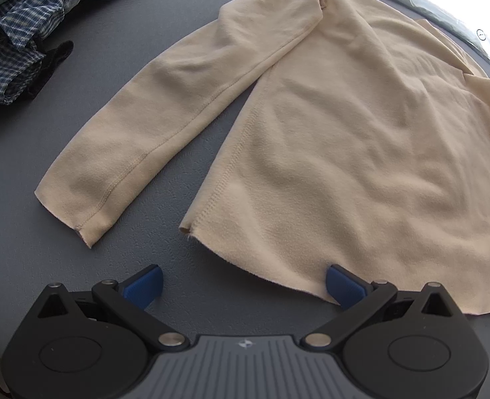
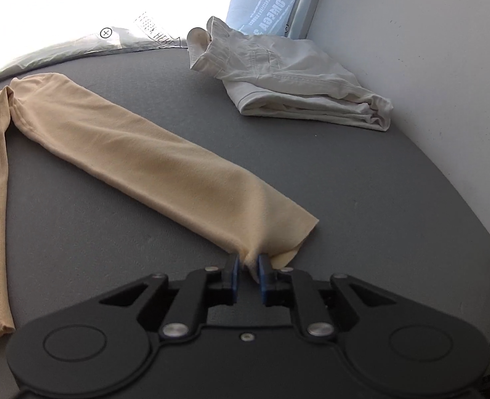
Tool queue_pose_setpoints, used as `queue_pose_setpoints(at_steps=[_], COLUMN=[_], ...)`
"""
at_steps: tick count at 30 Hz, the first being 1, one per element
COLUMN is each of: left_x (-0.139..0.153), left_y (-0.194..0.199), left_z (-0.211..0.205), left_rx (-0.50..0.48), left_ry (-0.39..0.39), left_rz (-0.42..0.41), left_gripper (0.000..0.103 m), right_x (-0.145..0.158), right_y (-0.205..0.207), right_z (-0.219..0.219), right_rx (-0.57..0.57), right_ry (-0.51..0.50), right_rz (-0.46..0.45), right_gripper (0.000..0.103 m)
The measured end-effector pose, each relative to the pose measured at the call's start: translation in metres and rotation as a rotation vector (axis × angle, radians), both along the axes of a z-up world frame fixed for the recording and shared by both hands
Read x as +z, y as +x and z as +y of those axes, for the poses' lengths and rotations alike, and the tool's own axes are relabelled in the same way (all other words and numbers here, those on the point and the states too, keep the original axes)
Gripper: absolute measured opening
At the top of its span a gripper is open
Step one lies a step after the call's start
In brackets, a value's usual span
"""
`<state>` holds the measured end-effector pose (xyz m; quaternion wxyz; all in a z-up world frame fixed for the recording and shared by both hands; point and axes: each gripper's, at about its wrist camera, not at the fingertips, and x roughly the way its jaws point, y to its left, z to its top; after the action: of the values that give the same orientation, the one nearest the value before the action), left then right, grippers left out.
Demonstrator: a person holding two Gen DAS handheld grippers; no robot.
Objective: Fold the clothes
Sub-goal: 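Grasp the sweater sleeve cuff with the right gripper and pull it straight, then open the right gripper to release the straightened sleeve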
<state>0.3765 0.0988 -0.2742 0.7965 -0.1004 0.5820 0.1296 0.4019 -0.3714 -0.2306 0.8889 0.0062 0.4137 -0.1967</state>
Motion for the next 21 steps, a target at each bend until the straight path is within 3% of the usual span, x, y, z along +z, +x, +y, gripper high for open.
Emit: queue_pose_setpoints(at_steps=[1, 4, 6, 8, 11, 13, 17, 18, 19, 20, 21], left_x=[0.003, 0.019, 0.025, 0.022, 0.010, 0.007, 0.004, 0.004, 0.005, 0.006, 0.009], left_y=[-0.002, -0.008, -0.006, -0.003, -0.004, -0.007, -0.012, -0.014, -0.017, -0.020, -0.023], left_z=[0.000, -0.001, -0.001, 0.002, 0.007, 0.008, 0.003, 0.003, 0.002, 0.001, 0.000], left_rx=[0.001, -0.009, -0.034, -0.061, -0.016, 0.004, -0.046, -0.048, -0.048, -0.054, -0.066], left_ry=[0.012, 0.073, 0.109, 0.074, 0.037, 0.042, 0.065, 0.066, 0.067, 0.066, 0.049], left_rz=[-0.018, -0.098, -0.127, -0.126, -0.115, -0.146, -0.192, -0.209, -0.226, -0.245, -0.261], left_gripper=[0.100, 0.084, 0.081, 0.078, 0.079, 0.080, 0.080, 0.079, 0.070, 0.052, 0.039], right_x=[0.004, 0.013, 0.015, 0.013, 0.005, 0.003, 0.000, 0.000, 0.001, 0.001, 0.002], right_y=[-0.004, -0.011, -0.012, -0.009, -0.007, -0.007, -0.004, -0.004, -0.004, -0.005, -0.005], right_z=[0.002, 0.014, 0.025, 0.037, 0.059, 0.071, 0.093, 0.095, 0.096, 0.098, 0.099], right_rx=[0.009, 0.078, 0.124, 0.162, 0.234, 0.278, 0.351, 0.366, 0.380, 0.395, 0.409], right_ry=[0.044, 0.199, 0.311, 0.442, 0.563, 0.580, 0.444, 0.426, 0.408, 0.390, 0.372], right_rz=[-0.018, -0.065, -0.081, -0.086, -0.057, -0.038, 0.018, 0.018, 0.019, 0.019, 0.020], right_gripper=[0.027, 0.028, 0.031, 0.036, 0.037, 0.040, 0.043, 0.037, 0.017, 0.005, 0.006])
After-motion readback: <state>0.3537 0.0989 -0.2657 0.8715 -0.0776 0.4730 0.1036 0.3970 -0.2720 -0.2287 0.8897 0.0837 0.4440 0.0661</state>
